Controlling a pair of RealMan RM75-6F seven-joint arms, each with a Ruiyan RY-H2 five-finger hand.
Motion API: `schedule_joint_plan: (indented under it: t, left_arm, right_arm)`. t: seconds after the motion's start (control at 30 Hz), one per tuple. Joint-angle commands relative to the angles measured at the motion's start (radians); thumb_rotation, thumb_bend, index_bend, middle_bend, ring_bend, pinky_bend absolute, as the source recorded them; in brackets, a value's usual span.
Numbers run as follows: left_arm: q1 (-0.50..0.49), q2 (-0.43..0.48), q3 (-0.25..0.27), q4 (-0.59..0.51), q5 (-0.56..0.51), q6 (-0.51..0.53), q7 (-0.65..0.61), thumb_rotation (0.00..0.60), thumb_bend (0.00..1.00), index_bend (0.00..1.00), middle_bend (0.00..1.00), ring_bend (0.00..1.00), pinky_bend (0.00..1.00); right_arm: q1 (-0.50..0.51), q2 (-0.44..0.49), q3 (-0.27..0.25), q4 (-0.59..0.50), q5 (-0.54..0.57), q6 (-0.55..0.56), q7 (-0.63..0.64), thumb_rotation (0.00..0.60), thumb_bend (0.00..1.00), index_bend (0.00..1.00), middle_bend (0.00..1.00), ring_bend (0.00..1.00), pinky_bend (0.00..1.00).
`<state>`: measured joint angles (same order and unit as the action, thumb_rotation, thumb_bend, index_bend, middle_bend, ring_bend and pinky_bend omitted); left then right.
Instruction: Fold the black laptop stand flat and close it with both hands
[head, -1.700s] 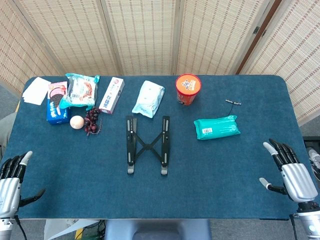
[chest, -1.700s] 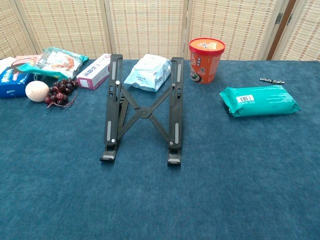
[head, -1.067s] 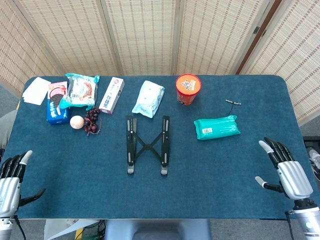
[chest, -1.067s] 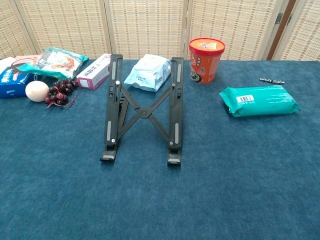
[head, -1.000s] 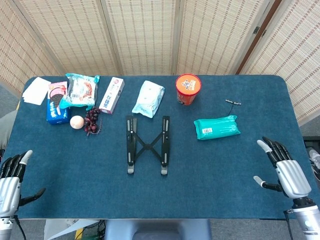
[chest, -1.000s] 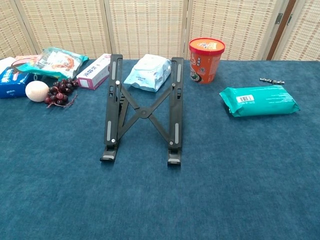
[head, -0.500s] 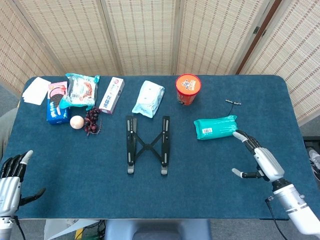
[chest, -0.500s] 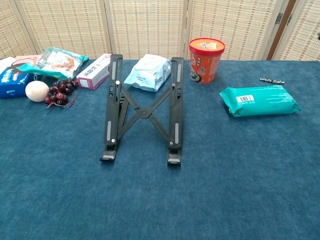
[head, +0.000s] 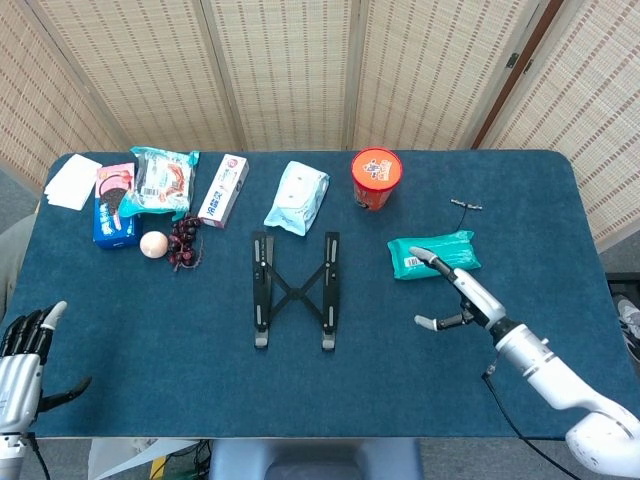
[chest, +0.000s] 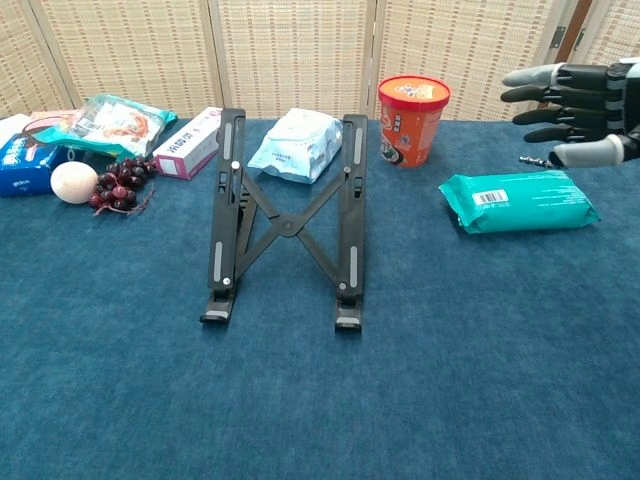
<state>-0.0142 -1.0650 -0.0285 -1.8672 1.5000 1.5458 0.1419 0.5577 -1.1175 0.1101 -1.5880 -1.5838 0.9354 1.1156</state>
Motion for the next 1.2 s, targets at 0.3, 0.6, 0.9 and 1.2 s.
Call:
schedule_joint_plan:
  t: [0.3, 0.6, 0.9, 1.2]
  left_arm:
    - [0.000, 0.009, 0.007, -0.012, -0.005, -0.010, 0.004, 0.600, 0.12, 0.04, 0.10, 0.06, 0.03]
    - [0.004, 0.013, 0.010, -0.013, -0.008, -0.008, -0.001, 0.600, 0.12, 0.04, 0.10, 0.06, 0.03]
    - [0.009, 0.017, 0.013, -0.012, -0.012, -0.007, -0.005, 0.600, 0.12, 0.04, 0.10, 0.06, 0.03]
    - [0.016, 0.024, 0.015, -0.016, -0.010, 0.000, -0.017, 0.600, 0.12, 0.04, 0.10, 0.06, 0.03]
  right_arm:
    - [0.145, -0.146, 0.061, 0.155, 0.054, -0.094, 0.274, 0.600, 0.12, 0.00, 0.04, 0.00, 0.00]
    - [0.235, -0.230, 0.082, 0.258, 0.074, -0.164, 0.399, 0.600, 0.12, 0.00, 0.04, 0.00, 0.00]
    - [0.316, -0.314, 0.085, 0.359, 0.073, -0.225, 0.533, 0.600, 0.12, 0.00, 0.04, 0.00, 0.00]
    - [0.377, -0.400, 0.059, 0.463, 0.048, -0.257, 0.650, 0.600, 0.12, 0.00, 0.04, 0.00, 0.00]
